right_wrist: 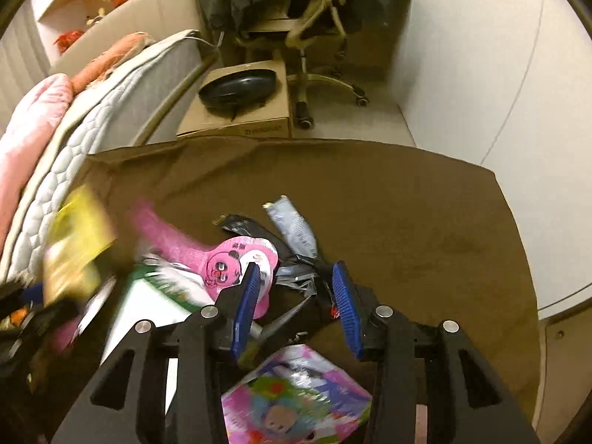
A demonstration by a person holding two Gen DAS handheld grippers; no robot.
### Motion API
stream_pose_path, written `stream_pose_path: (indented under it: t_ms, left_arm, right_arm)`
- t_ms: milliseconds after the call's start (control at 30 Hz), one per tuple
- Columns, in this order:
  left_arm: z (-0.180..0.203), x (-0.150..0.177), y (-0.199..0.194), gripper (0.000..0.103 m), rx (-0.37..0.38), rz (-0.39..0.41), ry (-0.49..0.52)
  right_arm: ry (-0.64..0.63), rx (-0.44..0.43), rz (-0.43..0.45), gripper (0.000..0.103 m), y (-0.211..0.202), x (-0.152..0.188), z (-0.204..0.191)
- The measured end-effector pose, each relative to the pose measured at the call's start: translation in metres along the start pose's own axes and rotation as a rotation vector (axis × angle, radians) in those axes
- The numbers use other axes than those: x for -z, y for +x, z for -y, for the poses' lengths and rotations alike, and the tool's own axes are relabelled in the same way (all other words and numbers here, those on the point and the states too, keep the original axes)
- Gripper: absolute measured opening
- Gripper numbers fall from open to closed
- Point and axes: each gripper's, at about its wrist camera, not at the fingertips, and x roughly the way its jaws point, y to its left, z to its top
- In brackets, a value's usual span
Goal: Collect trash
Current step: 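Grasp a pink-yellow snack bag with the left tool while the right grasps wrappers, then carry the snack bag and wrappers into the yellow trash bag, opening both tools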
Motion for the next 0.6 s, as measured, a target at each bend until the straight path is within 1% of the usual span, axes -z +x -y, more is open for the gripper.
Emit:
stream_pose_path:
  t_ms: [33,67,167,267,500,600]
  left_arm:
    - [0.001,0.007,-0.005,0.035,-0.004,-0.002,-0.009]
    - [0.001,0.015,-0.011,0.035,-0.002,-0.006,-0.016]
    - [0.004,0.032,-0.025,0.036,0.000,0.003,-0.025]
    - [0.007,0.044,-0.038,0.036,-0.021,0.019,-0.023]
    - [0.018,0.063,-0.070,0.036,-0.026,0.050,-0.017]
    - [0.020,0.073,-0.086,0.036,-0.023,0.070,-0.017]
  right_arm:
    - [0.010,-0.009,-0.002,0.038,0.001,0.000,0.002]
    - [0.011,-0.013,-0.004,0.030,0.000,0.000,0.002]
    - [-0.011,-0.021,0.003,0.027,-0.009,0.003,0.002]
    - [-0.008,-0.039,0.044,0.026,-0.033,0.011,0.004]
    - [-0.022,-0.072,0.164,0.026,-0.103,0.030,-0.002]
    - [-0.027,-0.101,0.204,0.026,-0.133,0.046,-0.007]
